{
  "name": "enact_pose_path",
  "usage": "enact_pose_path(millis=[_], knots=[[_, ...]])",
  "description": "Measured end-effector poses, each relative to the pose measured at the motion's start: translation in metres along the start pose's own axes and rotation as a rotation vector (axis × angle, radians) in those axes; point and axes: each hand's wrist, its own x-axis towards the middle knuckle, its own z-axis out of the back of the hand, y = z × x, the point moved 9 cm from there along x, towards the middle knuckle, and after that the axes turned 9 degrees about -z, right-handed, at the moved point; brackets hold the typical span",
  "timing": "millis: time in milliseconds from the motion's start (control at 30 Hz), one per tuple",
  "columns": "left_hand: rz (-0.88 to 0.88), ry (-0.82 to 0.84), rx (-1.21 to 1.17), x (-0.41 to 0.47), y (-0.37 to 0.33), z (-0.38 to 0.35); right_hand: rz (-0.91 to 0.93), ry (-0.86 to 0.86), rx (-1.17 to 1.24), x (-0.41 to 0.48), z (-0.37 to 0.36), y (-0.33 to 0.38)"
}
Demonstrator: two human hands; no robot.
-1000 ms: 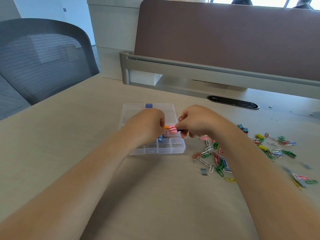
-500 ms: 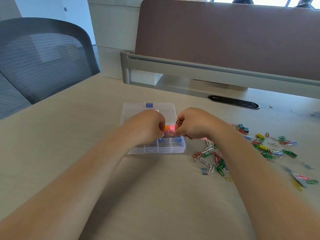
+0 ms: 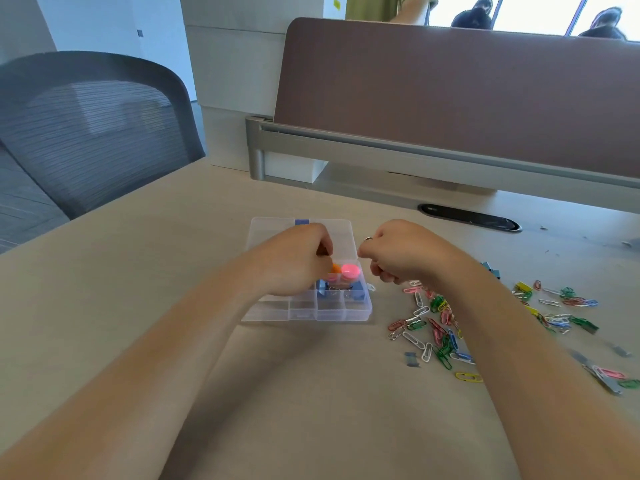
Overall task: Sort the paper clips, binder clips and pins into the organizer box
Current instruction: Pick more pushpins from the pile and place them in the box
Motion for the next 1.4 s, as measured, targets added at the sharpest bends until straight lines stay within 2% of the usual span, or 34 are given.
enact_pose_path(millis=[200, 333, 500, 600, 867, 1400], knots=[[-0.035, -0.173, -0.03, 0.0, -0.003, 0.015, 0.05, 0.039, -0.07, 0.003, -0.005, 0.004], [-0.056, -0.182, -0.025, 0.0, -0.005, 0.019, 0.123, 0.066, -0.027, -0.004, -0.006, 0.008], [-0.038, -0.228, -0.095, -0.002, -0.001, 0.023, 0.153, -0.015, -0.132, -0.003, -0.002, 0.011], [0.008, -0.195, -0.136, -0.002, 0.001, 0.017, 0.137, -0.048, -0.143, -0.001, 0.001, 0.01], [0.083, -0.145, -0.131, -0.003, 0.004, 0.006, 0.142, 0.014, -0.202, -0.002, -0.006, 0.01], [0.08, -0.156, 0.007, 0.0, 0.003, -0.007, 0.158, 0.039, -0.177, -0.004, -0.009, 0.012]])
